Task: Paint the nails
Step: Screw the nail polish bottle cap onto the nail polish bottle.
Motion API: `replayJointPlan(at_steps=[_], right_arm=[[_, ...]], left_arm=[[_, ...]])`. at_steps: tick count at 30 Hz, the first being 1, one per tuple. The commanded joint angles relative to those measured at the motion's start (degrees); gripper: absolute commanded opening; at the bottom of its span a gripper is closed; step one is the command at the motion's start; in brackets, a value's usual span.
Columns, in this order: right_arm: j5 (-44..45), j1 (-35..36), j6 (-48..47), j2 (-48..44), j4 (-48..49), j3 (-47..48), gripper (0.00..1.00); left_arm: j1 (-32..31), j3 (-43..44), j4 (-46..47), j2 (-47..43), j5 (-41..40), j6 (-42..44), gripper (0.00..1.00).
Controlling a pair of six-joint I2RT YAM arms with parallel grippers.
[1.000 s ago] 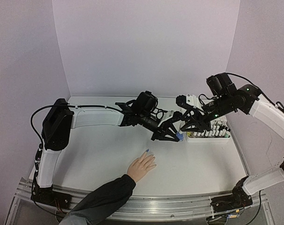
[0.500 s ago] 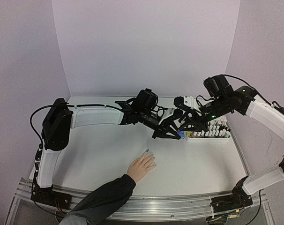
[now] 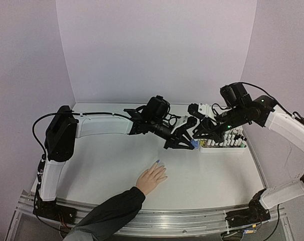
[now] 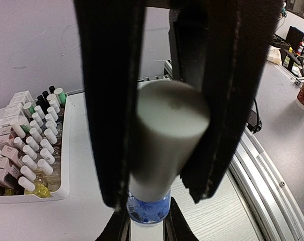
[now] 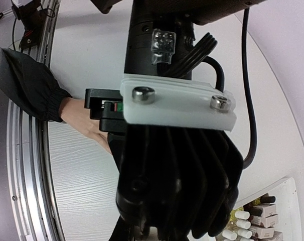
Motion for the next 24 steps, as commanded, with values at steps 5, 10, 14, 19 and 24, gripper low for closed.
replayJointPlan(at_steps=[5, 10, 14, 19, 24], right_arm=[[11.57, 0.36, 13.15, -0.94, 12.35, -6.34, 0.0], [20.11, 2.95, 19.75, -1.47, 22.45, -10.45, 0.0], [30.35, 6.64, 23.75, 1.28, 25.49, -10.54, 0.0], [40.97, 9.04, 32.6, 4.63, 26.91, -8.92, 0.0], [44.27, 9.96, 40.94, 6.9, 27.01, -7.67, 0.0]], left_arm=[[0.3, -2.09, 14.9, -4.05, -11.84, -12.04, 0.0], [0.32, -1.94, 17.55, -3.89, -18.5, -13.45, 0.0], [0.23, -1.55, 18.32, -3.37, -21.6, -12.46, 0.0], [0.33, -0.78, 18.38, -2.5, -25.48, -10.09, 0.0], [0.36, -0.88, 18.26, -2.39, -26.1, -9.93, 0.0]])
